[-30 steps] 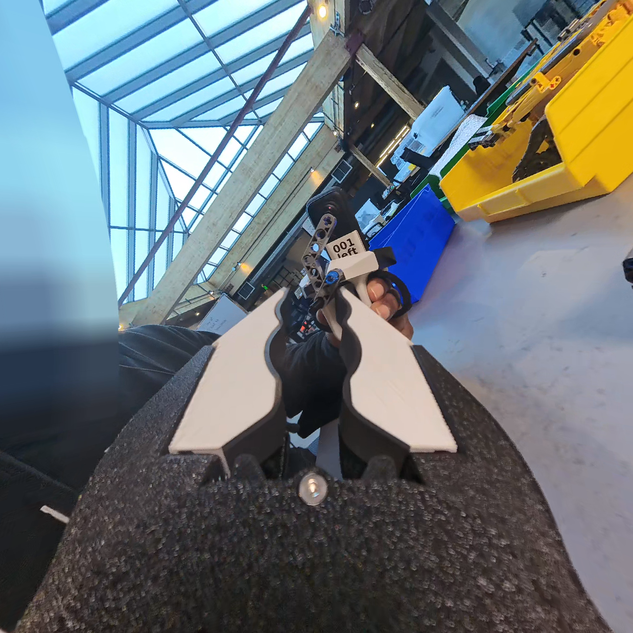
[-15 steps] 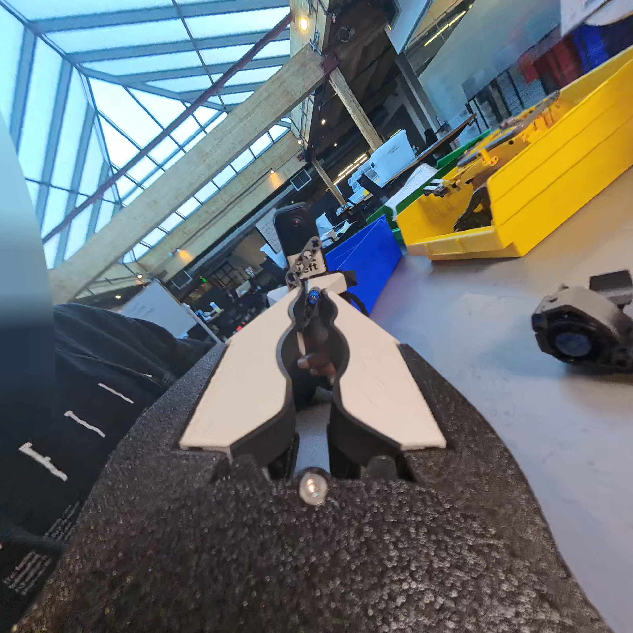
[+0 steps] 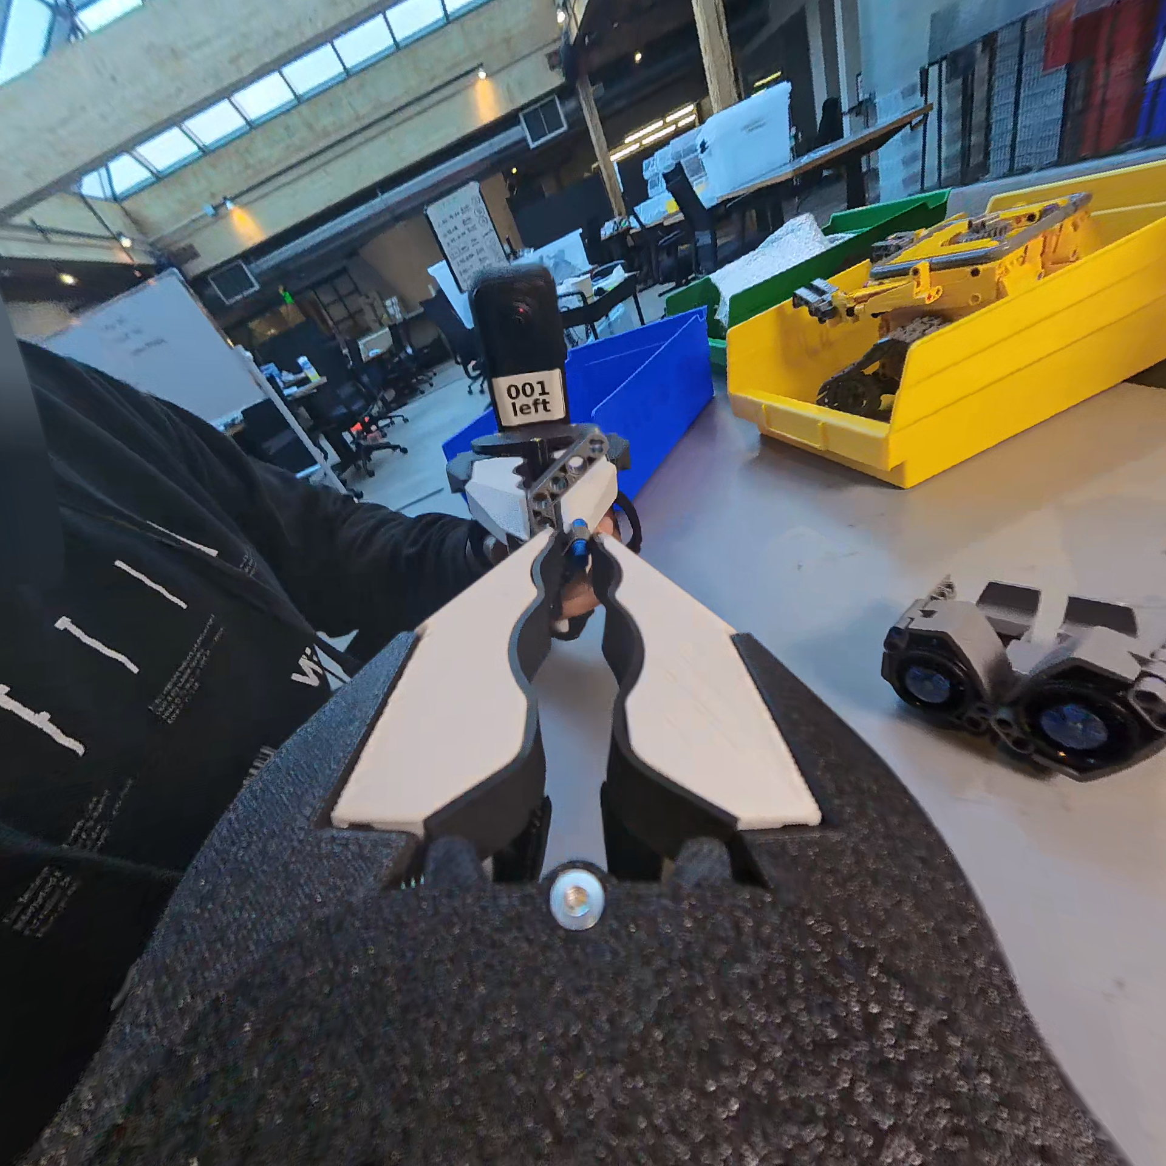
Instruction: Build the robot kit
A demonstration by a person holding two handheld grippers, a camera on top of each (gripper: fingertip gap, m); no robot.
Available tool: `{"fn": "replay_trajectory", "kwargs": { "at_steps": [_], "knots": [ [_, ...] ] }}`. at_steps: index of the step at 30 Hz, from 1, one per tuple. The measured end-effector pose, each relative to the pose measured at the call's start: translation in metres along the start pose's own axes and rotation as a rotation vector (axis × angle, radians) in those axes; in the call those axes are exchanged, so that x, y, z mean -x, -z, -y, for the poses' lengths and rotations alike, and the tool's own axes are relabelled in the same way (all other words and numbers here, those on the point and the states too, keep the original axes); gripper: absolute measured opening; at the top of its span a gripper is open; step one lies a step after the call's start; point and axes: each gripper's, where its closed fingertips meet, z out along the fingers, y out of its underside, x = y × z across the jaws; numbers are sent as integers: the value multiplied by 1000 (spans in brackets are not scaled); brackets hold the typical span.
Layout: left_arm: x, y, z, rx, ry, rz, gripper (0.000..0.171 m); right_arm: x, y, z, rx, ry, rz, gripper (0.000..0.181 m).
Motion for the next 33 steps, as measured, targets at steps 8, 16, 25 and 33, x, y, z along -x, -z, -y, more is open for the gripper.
{"fn": "replay_trajectory", "kwargs": {
  "at_steps": [8,16,25,33],
  "knots": [
    [14,8,6,-10,3,67,7,-7,-10,7,100,143,54,7],
    [35,19,5,-39,92,115,7,-25,-14,7,128,148,148,6],
    [47,21,-5,-26,175,122,7,-36,-23,-2,110,105,163,6],
    [47,17,-12,-7,233,98,8,-36,-22,-4,69,74,191,6]
  ]
}}
